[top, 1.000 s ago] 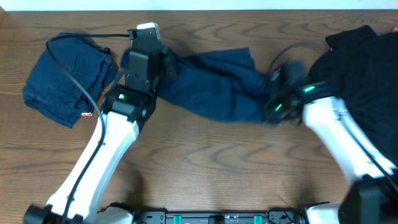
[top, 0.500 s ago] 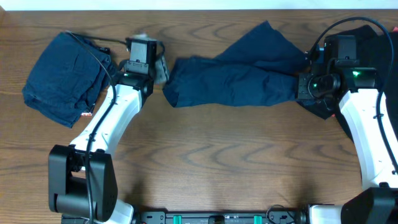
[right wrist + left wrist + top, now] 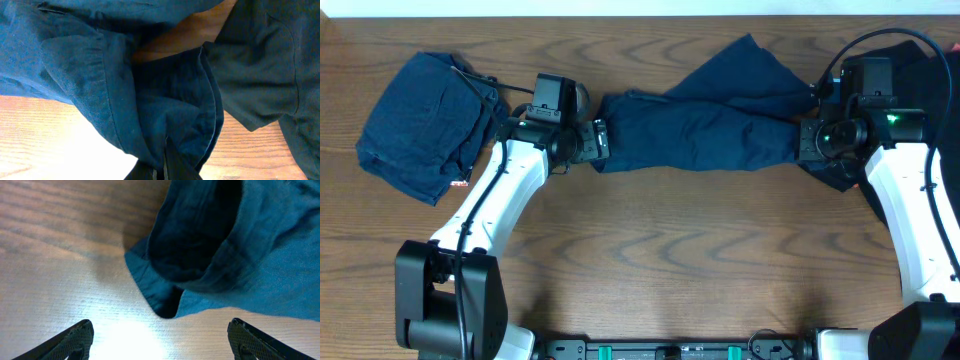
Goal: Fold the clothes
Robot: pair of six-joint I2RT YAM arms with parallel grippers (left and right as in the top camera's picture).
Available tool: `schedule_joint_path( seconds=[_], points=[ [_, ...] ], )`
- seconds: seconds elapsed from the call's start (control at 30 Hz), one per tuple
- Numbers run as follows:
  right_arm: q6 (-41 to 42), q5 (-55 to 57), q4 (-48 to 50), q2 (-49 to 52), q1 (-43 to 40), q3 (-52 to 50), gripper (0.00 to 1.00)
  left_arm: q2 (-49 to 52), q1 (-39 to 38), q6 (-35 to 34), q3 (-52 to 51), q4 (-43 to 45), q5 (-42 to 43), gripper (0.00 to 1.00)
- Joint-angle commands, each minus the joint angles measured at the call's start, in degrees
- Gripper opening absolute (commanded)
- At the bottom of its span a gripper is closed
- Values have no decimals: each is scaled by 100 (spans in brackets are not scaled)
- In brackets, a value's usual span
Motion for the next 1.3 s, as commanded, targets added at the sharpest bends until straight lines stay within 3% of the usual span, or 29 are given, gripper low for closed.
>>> schedule_joint_path(
  seconds=[0.0,0.23,0.3,0.43,0.47,0.5,0.7,0.83,1.0,1.07,1.13,1.17,1.23,1.27],
  points=[
    [-72,39,-28,-7,-11,-15,1,20,-11,15,-179,251,94,88],
    [-74,42,-70,-7,-11,-15,1,638,-11,17,-317,1381,769,86],
    [-72,42,-70,-7,-11,-15,1,835,-11,15,-317,1582,846,80],
    [-74,50,-61,-7,-11,-15,1,933,-11,20,-315,1613,848,35],
    [-72,72,-44,-7,-11,-15,1,898,-11,20,-315,1602,852,12],
    [-72,127,-17,-7,-11,-15,2,855,-11,17,-313,1554,852,6],
    [-70,442,133,-11,-17,-11,2,-74,13,17,-26,273,1598,6],
    [-68,-61,-514,-46,-37,295,1,-1209,195,20,328,-719,1996,6],
    [-70,-483,-1943,-179,-262,1419,1,-2435,619,15,396,-986,2000,6],
    [-70,-448,-1814,-203,-380,1845,1,-2699,745,13,393,-903,1797,6],
    [-70,-463,-1056,-199,-444,1987,2,-2771,758,15,393,-778,1495,6],
    [-70,-466,-741,-186,-444,1982,7,-2741,754,17,393,-715,1408,6],
    [-72,-535,-280,-76,-424,1963,36,-2559,754,17,391,-627,1248,6],
    [-72,-601,-179,11,-407,1956,40,-2435,754,17,391,-599,1241,6]
  ],
)
